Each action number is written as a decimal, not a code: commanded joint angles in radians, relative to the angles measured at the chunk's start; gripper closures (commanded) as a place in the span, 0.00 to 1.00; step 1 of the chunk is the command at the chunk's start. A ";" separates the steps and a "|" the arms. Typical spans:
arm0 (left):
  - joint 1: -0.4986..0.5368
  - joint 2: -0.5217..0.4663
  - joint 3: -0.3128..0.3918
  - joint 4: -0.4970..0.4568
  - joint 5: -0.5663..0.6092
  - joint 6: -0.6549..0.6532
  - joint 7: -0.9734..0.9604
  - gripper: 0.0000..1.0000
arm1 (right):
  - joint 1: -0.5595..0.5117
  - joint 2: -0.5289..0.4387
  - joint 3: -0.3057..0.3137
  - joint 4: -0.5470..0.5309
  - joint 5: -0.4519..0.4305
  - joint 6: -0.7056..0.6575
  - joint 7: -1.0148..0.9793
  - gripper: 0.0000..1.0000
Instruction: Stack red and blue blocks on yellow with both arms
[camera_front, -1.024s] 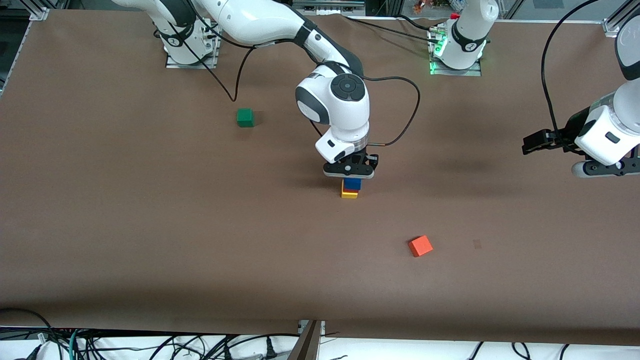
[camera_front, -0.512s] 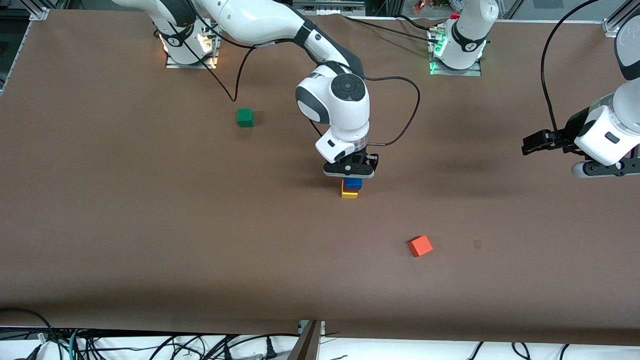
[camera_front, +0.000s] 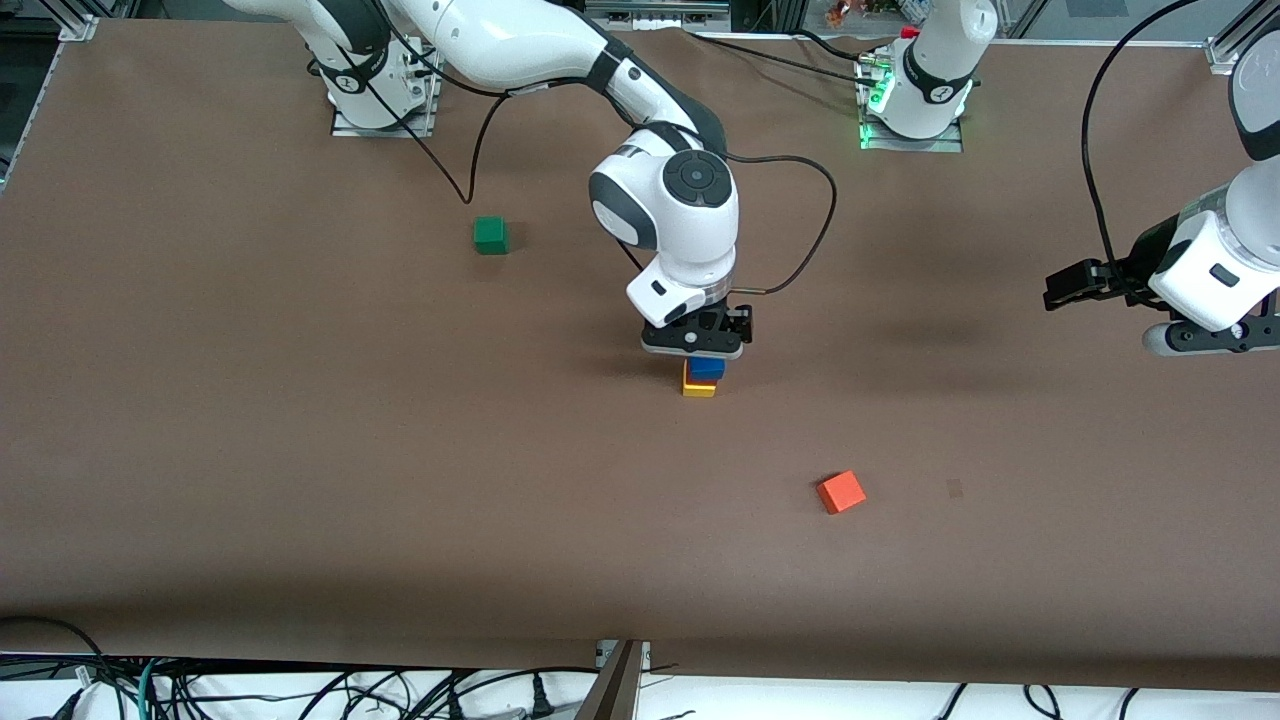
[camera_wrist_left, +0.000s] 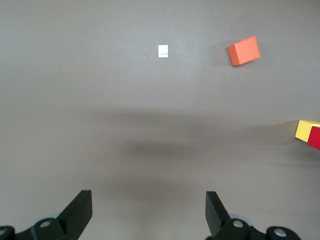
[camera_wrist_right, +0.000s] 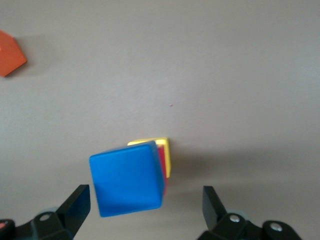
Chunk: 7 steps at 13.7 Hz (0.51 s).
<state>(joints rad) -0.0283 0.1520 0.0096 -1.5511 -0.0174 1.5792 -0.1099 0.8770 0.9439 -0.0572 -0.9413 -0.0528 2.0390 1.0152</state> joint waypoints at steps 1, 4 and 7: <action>0.005 0.000 -0.007 0.005 0.017 0.005 0.019 0.00 | -0.078 -0.079 0.013 0.010 0.036 -0.133 -0.004 0.01; 0.005 0.000 -0.007 0.005 0.016 0.005 0.019 0.00 | -0.186 -0.152 0.010 0.004 0.089 -0.235 -0.128 0.00; 0.007 0.000 -0.007 0.005 0.014 0.005 0.019 0.00 | -0.318 -0.238 0.005 -0.046 0.105 -0.334 -0.250 0.00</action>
<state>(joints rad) -0.0282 0.1522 0.0095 -1.5511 -0.0174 1.5795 -0.1099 0.6355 0.7704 -0.0640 -0.9276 0.0263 1.7555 0.8181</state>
